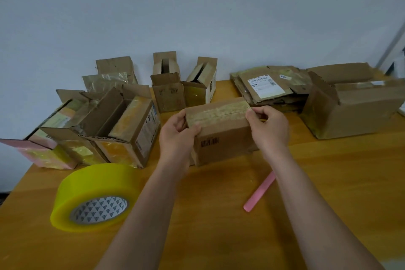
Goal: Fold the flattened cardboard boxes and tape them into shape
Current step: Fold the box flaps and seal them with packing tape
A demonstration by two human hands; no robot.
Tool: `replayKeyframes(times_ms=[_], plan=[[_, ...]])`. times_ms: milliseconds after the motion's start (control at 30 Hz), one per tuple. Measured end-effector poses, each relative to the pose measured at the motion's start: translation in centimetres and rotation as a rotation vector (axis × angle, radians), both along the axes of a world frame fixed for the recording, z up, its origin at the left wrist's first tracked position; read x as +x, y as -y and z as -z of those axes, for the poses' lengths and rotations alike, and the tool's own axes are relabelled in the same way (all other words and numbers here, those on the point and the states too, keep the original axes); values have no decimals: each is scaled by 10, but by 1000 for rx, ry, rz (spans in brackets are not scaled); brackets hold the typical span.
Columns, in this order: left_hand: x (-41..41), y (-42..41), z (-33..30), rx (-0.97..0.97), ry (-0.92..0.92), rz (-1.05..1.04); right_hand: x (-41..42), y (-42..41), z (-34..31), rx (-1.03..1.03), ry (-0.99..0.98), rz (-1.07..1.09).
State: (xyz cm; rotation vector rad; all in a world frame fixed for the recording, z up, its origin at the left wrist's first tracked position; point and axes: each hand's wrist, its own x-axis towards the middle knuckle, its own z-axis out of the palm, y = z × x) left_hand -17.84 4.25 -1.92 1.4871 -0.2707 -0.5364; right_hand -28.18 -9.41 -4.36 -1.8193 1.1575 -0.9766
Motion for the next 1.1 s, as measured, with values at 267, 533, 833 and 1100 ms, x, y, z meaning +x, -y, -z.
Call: replayKeyframes(times_ms=[267, 533, 833, 1100], plan=[[-8, -3, 6, -113, -27, -21, -19, -22, 0, -66, -48, -47], [-7, -4, 11, 14, 125, -149, -12, -27, 6, -189, -105, 59], [-2, -15, 16, -48, 69, -124, -23, -30, 15, -223, 91, 20], [-14, -43, 18, -145, -45, -41, -41, -51, 14, -47, 295, -23]])
